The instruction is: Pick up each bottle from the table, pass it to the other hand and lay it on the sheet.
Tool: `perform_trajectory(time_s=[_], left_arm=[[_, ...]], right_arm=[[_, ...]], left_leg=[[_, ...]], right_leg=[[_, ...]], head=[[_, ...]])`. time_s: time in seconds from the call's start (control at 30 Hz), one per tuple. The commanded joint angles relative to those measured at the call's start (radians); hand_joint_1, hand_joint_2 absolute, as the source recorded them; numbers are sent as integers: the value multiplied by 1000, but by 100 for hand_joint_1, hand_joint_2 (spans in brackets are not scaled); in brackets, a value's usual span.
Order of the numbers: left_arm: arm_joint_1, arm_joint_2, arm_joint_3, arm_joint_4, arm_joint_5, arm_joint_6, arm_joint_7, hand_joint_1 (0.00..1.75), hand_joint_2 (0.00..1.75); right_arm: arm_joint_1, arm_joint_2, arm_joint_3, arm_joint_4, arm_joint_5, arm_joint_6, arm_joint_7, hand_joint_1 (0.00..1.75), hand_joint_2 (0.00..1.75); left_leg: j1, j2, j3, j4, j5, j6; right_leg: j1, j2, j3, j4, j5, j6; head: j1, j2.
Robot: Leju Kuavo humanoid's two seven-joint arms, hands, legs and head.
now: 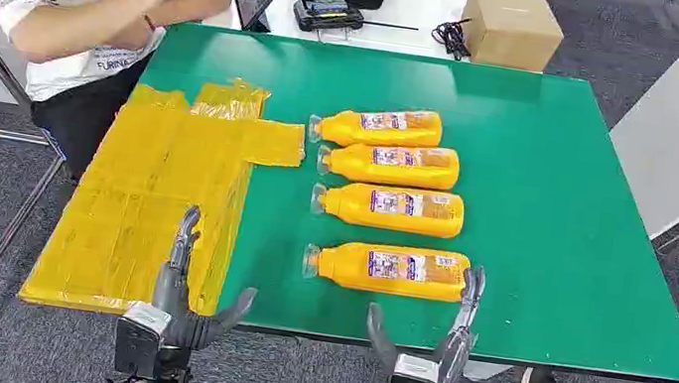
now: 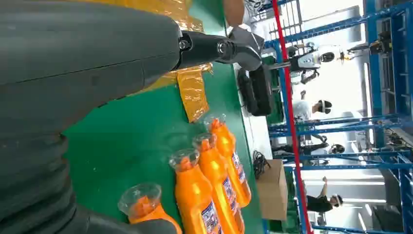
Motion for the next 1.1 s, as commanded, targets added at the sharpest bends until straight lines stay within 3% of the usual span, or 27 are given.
perform_trajectory(time_s=[0.03,0.63,0.8,0.93,1.1], left_arm=[[-15,5,-15,47,-29,-6,0,0,175],[-14,4,-8,49,-25,9,3,0,175],[-10,11,7,47,-19,-2,1,0,175],[-22,24,20,68,-16,-26,-8,0,175],[-24,21,32,81,-34,-50,1,0,175]], right_arm=[[-12,-9,-15,18,-14,-5,0,0,175],[-19,-27,1,34,84,-5,62,0,175],[-60,-81,39,82,285,-1,268,0,175],[-98,-131,12,21,582,51,491,0,175],[-175,-177,-19,-10,701,204,637,0,175]], left_leg=[[0,0,6,-1,-2,-1],[1,1,7,-2,-2,-1],[0,1,4,-2,-1,-1],[0,1,4,-2,-1,0],[0,1,3,-1,0,0]], right_leg=[[1,0,6,-2,-2,-2],[1,0,7,-2,-2,-2],[0,1,4,-2,0,-1],[0,1,4,-2,0,-1],[0,1,4,-1,0,-1]], head=[[0,0],[0,0],[0,0],[0,0],[0,0]])
